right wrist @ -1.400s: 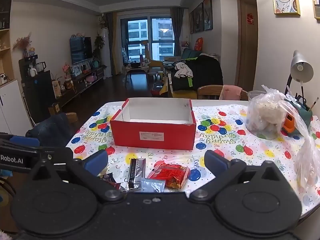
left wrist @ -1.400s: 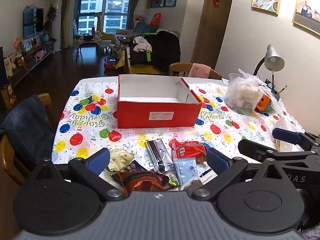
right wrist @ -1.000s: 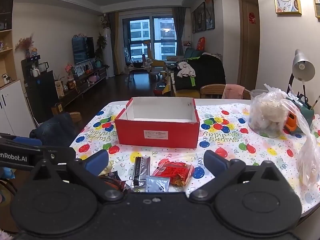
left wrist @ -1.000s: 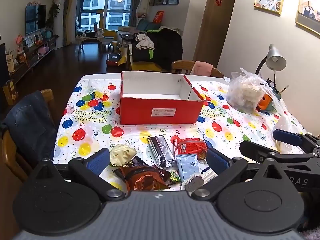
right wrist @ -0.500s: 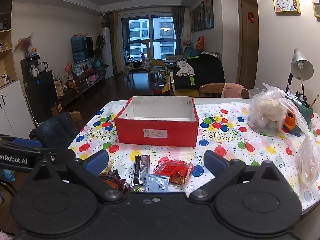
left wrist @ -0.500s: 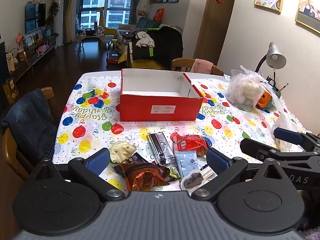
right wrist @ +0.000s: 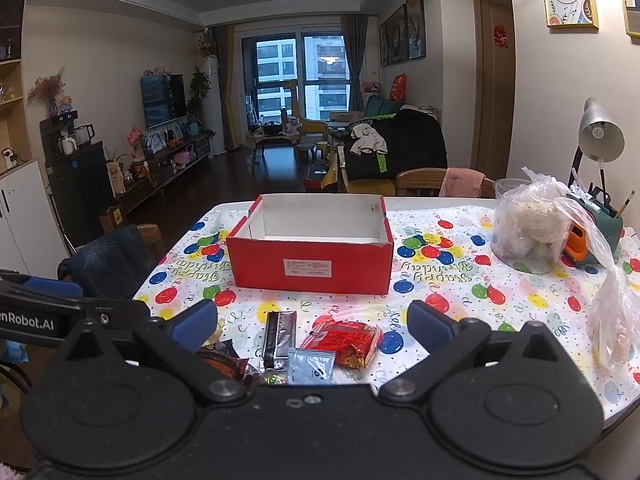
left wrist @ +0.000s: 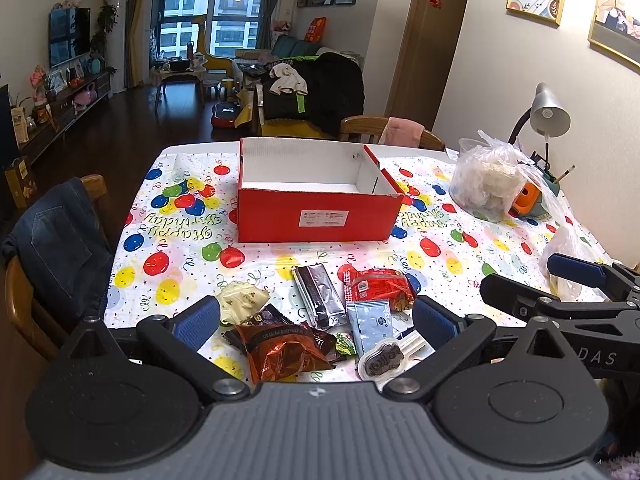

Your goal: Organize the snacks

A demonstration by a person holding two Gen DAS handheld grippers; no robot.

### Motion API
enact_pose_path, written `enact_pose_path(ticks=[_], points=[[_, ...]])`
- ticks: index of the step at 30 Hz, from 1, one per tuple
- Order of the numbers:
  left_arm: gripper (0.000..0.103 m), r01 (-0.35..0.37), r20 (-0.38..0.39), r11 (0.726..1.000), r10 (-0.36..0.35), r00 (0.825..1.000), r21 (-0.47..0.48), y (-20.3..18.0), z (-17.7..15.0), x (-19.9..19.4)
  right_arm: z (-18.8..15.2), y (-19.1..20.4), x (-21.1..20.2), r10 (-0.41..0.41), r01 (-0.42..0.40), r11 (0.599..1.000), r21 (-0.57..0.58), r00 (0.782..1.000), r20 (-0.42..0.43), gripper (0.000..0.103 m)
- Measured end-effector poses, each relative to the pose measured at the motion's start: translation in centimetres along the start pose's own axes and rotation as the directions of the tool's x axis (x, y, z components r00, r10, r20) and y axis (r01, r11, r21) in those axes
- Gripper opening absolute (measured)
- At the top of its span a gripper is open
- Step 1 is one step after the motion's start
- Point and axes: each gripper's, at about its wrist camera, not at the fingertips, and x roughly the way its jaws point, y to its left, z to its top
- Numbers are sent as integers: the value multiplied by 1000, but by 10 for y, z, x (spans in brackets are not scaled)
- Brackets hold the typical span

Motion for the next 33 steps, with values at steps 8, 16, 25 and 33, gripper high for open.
enact_pose_path(ticks=[8,16,25,33], points=[[103,3,-2,1000,-3,1000,-3,-1,0,0,0,0,1,1,-1,1000,-1,1000,-1,101],[103,3,-3,1000,-3,1000,-2,-3,-1,-1,0,0,1,0,0,1000,-3,1000,-1,101],[103,5,-4,1000,-5,1000,-4,-3,-1,-1,0,1,2,-2,2,1000,-5,1000,-3,100],[103,14,-7,1000,-14,1000,-2,-5,-5,-2,-4,-7,0,-9,9,1000,-1,1000,-17,100]])
